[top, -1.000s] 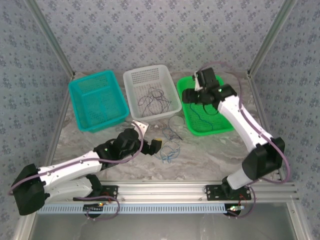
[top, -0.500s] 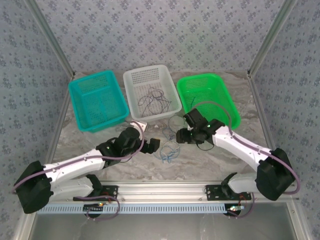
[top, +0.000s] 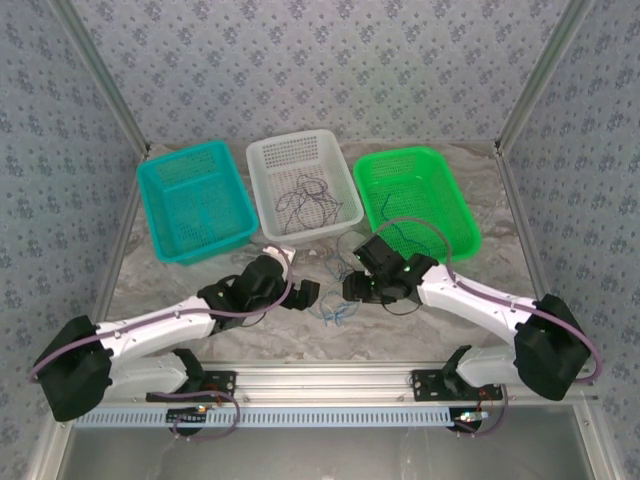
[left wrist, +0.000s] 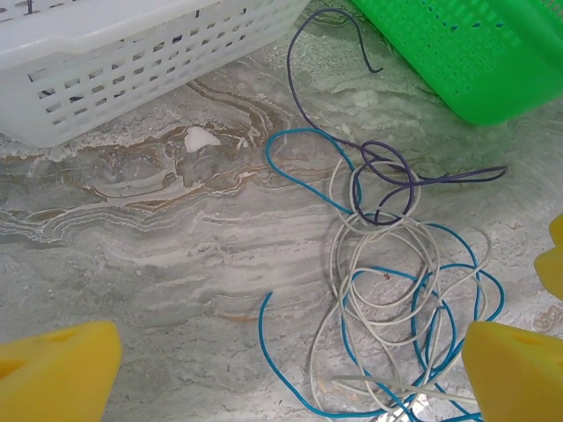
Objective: Untangle the cables
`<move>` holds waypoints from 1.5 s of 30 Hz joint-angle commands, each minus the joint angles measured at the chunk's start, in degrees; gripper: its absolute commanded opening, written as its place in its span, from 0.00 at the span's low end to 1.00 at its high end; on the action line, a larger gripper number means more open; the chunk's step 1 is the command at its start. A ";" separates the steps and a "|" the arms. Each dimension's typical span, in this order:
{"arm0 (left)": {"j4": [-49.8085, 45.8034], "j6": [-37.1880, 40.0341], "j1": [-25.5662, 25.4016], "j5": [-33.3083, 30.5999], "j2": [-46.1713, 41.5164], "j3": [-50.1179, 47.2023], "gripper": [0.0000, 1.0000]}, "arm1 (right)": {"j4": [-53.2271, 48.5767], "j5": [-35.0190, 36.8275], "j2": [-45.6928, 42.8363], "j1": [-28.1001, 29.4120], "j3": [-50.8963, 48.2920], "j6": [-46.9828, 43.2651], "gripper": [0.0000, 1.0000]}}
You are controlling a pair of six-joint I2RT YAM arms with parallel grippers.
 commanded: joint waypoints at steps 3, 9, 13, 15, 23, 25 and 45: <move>0.38 -0.42 0.26 1.04 1.04 1.62 0.99 | 0.86 1.35 1.71 2.44 -0.29 5.35 0.52; 0.56 -0.33 0.25 1.03 1.14 1.43 0.99 | 2.19 -0.16 4.72 3.19 -0.40 8.57 0.50; 0.56 -0.34 0.26 0.88 1.06 1.16 0.99 | 3.47 -1.05 6.83 3.67 -0.29 9.65 0.49; 0.56 -0.33 0.26 0.80 0.98 0.99 0.99 | 3.91 -1.84 7.67 3.96 -0.08 9.83 0.49; 1.00 -0.42 0.24 0.27 0.43 -0.06 0.99 | 3.99 -1.83 9.94 4.26 0.36 10.37 0.45; 0.84 -0.33 0.26 0.17 0.27 -0.15 1.00 | 3.92 -2.07 10.23 4.31 0.72 10.38 0.44; 0.91 -0.59 0.29 -0.74 -1.37 -1.55 1.00 | 1.51 2.26 5.29 4.28 1.20 10.35 0.00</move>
